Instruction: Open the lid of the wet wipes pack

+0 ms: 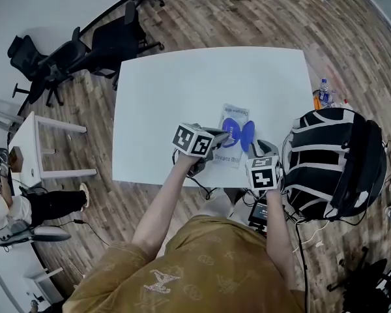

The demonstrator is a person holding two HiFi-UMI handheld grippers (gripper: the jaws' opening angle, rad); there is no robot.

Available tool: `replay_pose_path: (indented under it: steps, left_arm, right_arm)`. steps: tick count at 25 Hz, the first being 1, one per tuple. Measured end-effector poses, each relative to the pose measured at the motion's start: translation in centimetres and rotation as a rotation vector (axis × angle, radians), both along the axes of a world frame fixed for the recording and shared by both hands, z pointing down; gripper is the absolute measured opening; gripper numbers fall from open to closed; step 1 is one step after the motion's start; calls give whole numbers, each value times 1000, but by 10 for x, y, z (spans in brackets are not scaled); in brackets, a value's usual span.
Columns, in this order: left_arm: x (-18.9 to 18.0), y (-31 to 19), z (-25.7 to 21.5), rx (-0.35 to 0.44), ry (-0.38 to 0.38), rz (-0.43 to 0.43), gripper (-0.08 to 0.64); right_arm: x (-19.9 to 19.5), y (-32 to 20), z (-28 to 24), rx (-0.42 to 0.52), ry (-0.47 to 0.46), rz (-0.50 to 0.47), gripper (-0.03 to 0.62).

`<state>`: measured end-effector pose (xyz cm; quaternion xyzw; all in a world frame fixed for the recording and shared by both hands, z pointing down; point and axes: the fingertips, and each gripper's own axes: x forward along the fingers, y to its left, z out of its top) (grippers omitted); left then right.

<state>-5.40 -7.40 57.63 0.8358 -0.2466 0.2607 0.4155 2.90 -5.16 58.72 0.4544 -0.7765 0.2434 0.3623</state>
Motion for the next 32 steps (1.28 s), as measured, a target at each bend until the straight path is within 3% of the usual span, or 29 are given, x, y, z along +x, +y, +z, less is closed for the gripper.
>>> replay_pose_path:
  steps: [10,21,32]
  left_arm:
    - [-8,7,16,44,-58,16,8]
    - [-14,13,27,24,-54,-4,8]
    - [-12,12,34,23,-56,11,8]
  right_arm:
    - [13,-12,15,-8,13,29,89]
    - [24,-21,28,-52,38,24,89]
    - [26,-23,29,-40,30,54,89]
